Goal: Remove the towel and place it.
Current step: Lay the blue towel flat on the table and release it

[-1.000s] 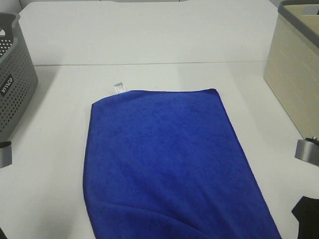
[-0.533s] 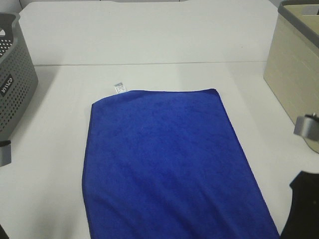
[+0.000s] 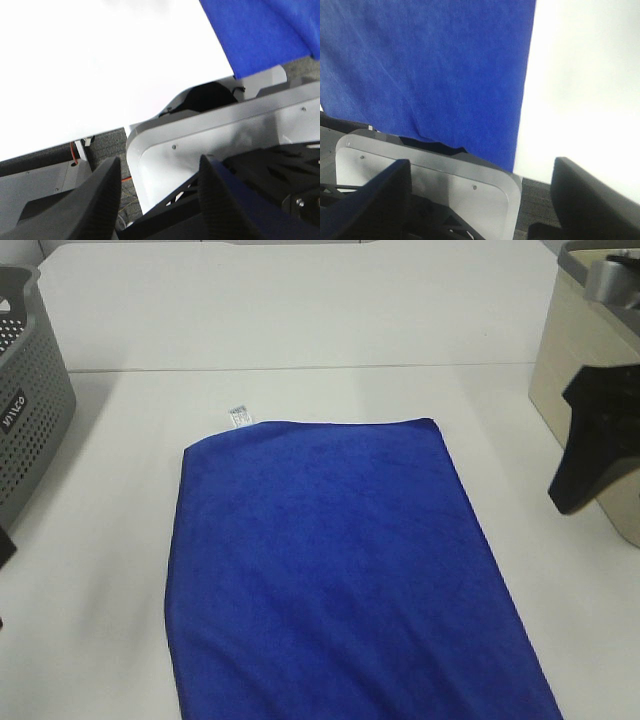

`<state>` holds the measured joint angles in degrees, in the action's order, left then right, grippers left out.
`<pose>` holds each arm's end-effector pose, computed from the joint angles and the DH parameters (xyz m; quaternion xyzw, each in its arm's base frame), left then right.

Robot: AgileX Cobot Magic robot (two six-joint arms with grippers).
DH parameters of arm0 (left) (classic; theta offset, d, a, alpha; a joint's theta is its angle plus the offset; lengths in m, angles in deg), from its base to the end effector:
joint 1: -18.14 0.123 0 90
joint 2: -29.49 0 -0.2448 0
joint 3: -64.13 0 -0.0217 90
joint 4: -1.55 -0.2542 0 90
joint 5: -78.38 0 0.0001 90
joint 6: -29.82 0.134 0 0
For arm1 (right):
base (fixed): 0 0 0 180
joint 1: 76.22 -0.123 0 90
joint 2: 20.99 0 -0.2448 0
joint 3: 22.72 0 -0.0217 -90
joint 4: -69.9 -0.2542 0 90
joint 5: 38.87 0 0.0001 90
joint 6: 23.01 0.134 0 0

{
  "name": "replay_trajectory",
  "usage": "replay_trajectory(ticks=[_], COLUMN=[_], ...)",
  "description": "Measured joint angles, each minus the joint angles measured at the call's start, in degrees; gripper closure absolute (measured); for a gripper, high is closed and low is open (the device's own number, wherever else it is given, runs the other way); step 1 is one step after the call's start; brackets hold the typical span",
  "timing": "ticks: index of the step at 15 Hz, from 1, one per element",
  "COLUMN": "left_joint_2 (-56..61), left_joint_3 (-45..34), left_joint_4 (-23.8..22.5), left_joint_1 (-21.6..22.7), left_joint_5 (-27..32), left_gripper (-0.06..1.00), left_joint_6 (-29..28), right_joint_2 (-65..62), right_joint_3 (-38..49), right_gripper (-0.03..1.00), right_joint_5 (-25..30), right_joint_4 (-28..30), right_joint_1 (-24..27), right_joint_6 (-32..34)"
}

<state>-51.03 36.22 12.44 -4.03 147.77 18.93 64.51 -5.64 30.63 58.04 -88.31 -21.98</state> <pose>0.1887 -0.1025 0.1729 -0.0663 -0.9936 0.0911 0.0073 0.2416 0.0781 0.2027 -0.0663 0.9905 0.1062 0.0569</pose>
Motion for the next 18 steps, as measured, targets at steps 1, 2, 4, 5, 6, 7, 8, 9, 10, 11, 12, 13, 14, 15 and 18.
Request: replay_trajectory(ticks=[1,2,4,5,6,7,8,9,10,11,12,13,14,15,18], left_joint_2=[0.0,-0.4,-3.2,-8.4,-11.6,-15.6,-19.3,-23.7,-27.6,-31.3,-35.6,-39.2,-43.3,-46.9,-57.2], left_joint_3=[1.9,3.8,9.1,15.2,18.6,22.5,26.2,30.6,34.7,38.7,43.4,48.3,52.8,57.2,69.2], left_joint_4=[-0.9,-0.9,-0.9,-0.9,-0.8,-0.8,-0.8,-0.7,-0.3,-0.1,0.3,0.6,1.1,1.8,4.2], left_joint_1=[2.8,5.7,10.3,12.9,14.0,14.9,15.2,15.4,15.4,15.4,15.4,15.4,15.4,15.4,15.4], left_joint_5=[0.0,0.1,0.2,-0.3,-0.7,-1.0,-1.1,-1.3,-1.5,-1.5,-1.0,-0.3,-0.2,-0.2,-0.1], left_gripper=[0.5,0.5,0.5,0.5,0.5,0.5,0.5,0.5,0.5,0.5,0.5,0.5,0.5,0.5,0.5], left_joint_6=[0.5,1.8,5.4,7.9,8.8,9.1,9.3,10.1,10.4,10.5,10.9,10.9,10.9,10.9,10.9], right_joint_2=[2.8,5.7,12.1,17.7,20.7,23.7,26.3,28.7,31.0,33.3,35.4,37.1,38.6,39.7,42.5], right_joint_3=[-3.4,-7.3,-14.7,-21.8,-25.2,-28.6,-31.5,-33.9,-35.9,-37.5,-38.8,-39.8,-40.5,-40.5,-40.7], right_gripper=[0.21,0.21,0.21,0.21,0.21,0.21,0.21,0.21,0.21,0.21,0.21,0.21,0.21,0.21,0.21], right_joint_5=[0.0,0.0,-0.1,0.0,0.0,0.0,0.0,0.0,0.0,0.0,-0.1,-0.1,-0.1,0.0,-0.6], right_joint_4=[0.0,0.0,-0.2,-2.0,-3.3,-4.8,-6.7,-10.3,-15.2,-19.5,-22.5,-23.9,-24.4,-23.9,-22.6], right_joint_1=[0.0,0.1,0.1,0.1,0.1,0.2,0.8,2.4,4.9,8.0,10.7,12.4,13.2,13.5,13.5], right_joint_6=[-0.6,-1.0,-3.2,-5.9,-7.2,-8.3,-9.3,-10.7,-12.5,-14.6,-16.4,-17.8,-18.7,-19.7,-20.6])
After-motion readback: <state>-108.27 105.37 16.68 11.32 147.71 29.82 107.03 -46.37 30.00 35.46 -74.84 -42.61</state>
